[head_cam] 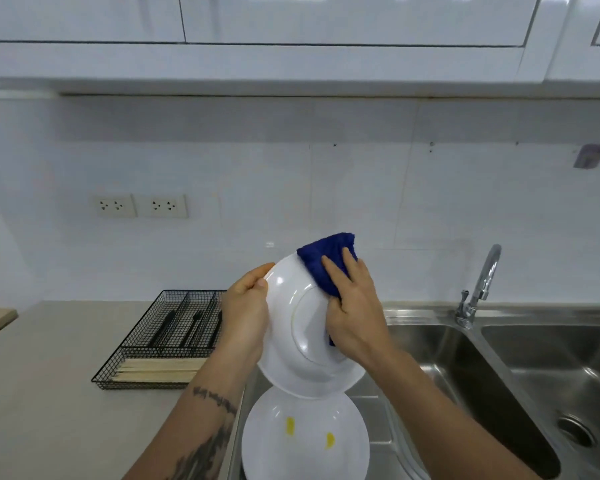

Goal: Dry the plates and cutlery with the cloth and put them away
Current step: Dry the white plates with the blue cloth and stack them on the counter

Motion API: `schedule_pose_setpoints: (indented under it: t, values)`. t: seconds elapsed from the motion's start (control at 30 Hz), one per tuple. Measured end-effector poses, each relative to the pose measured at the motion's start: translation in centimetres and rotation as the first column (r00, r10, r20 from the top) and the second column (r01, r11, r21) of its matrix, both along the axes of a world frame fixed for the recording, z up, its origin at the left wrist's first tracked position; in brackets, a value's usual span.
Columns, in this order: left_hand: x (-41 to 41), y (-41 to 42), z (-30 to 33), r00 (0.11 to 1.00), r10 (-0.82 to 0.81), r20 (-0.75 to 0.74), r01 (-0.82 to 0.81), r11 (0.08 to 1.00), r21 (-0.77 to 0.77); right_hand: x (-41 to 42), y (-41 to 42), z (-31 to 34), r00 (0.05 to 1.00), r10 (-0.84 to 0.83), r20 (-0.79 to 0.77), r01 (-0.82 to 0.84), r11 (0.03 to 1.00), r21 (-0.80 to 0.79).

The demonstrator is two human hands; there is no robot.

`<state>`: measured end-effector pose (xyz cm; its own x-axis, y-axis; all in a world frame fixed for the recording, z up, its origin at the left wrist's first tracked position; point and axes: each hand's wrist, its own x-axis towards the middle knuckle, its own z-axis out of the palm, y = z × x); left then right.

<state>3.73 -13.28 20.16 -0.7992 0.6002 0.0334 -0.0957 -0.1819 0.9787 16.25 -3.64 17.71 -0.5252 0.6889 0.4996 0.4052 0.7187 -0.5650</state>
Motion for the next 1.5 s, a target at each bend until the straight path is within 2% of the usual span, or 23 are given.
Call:
schedule_pose_setpoints:
  t: [0.07,0.17,0.27,0.37,0.5,0.6,0.77,0.8,0.87,0.93,0.97,1.1,1.17,1.27,1.33,1.4,1.5]
  values:
    - [-0.1,0.2,0.5,0.999,-0.014,0.032,0.014,1.0,-0.003,-0.4,-1.3,0.4,0.997,0.033,0.064,-0.041,0.99,0.138]
    - [-0.9,0.4,1.5,0.99,-0.033,0.134,0.03,0.999,0.026,-0.1,-3.7,-0.6,0.972,0.144,0.186,-0.203,0.914,0.352]
    - [-1.5,0.2,1.8,0.988,-0.069,0.141,0.067,0.998,0.012,0.9,-4.1,-2.5,0.944,0.195,0.265,-0.297,0.853,0.43]
    - [-1.5,-0.1,1.6,0.995,-0.08,0.06,0.081,0.997,-0.011,1.8,-2.5,-3.7,0.971,0.199,0.13,-0.235,0.896,0.377]
    - [-1.2,-0.1,1.4,0.999,-0.025,-0.022,0.025,1.0,-0.015,1.7,-0.1,-2.3,0.998,0.018,-0.066,-0.002,0.971,0.238]
    - [-0.3,0.6,1.7,0.997,-0.002,-0.079,0.003,1.0,0.02,0.1,-0.4,0.8,0.998,-0.048,-0.03,0.053,0.978,0.203]
    - [-1.4,0.6,1.5,0.987,-0.023,-0.162,0.034,0.997,0.067,-1.0,-2.1,1.9,0.995,0.081,0.062,-0.096,0.945,0.313]
    - [-1.7,0.3,1.3,0.977,-0.024,-0.211,0.034,0.998,0.046,-0.7,-1.5,1.8,0.997,0.06,0.047,-0.07,0.959,0.276]
    - [-1.9,-0.3,0.8,0.962,-0.008,-0.274,0.015,1.0,0.022,-0.2,-0.1,1.5,1.0,0.01,-0.027,-0.008,0.997,0.083]
    - [-1.8,-0.7,0.6,0.966,0.009,-0.258,0.001,0.999,0.036,0.6,0.8,1.3,0.993,-0.016,-0.113,0.004,0.994,-0.108]
    - [-2.0,-0.8,0.5,0.969,0.019,-0.248,-0.007,0.999,0.049,1.0,0.9,1.1,0.99,-0.033,-0.133,0.013,0.988,-0.153]
    - [-2.6,-0.6,0.5,0.973,0.029,-0.227,-0.019,0.999,0.046,1.3,-0.2,-0.2,0.99,-0.063,-0.13,0.035,0.978,-0.208]
    - [-2.2,-0.1,0.8,0.971,-0.003,-0.239,0.013,0.999,0.038,0.5,-1.3,0.3,0.993,-0.035,-0.113,0.018,0.988,-0.154]
    - [-1.4,0.5,1.1,0.971,-0.08,-0.226,0.091,0.995,0.041,-0.9,-2.3,2.0,0.995,0.018,0.098,-0.027,0.995,0.092]
    - [-1.3,0.4,1.0,0.983,-0.065,-0.171,0.077,0.995,0.065,-1.4,-2.2,2.5,0.987,0.017,0.162,-0.036,0.993,0.113]
    - [-1.4,-0.1,0.7,0.994,-0.008,-0.113,0.019,0.995,0.098,-1.2,-1.7,1.9,0.994,0.032,0.101,-0.035,0.999,0.028]
    - [-1.3,-1.5,-0.6,0.996,0.086,-0.011,-0.083,0.983,0.166,0.4,-0.8,0.5,0.994,0.039,-0.105,-0.058,0.981,-0.187]
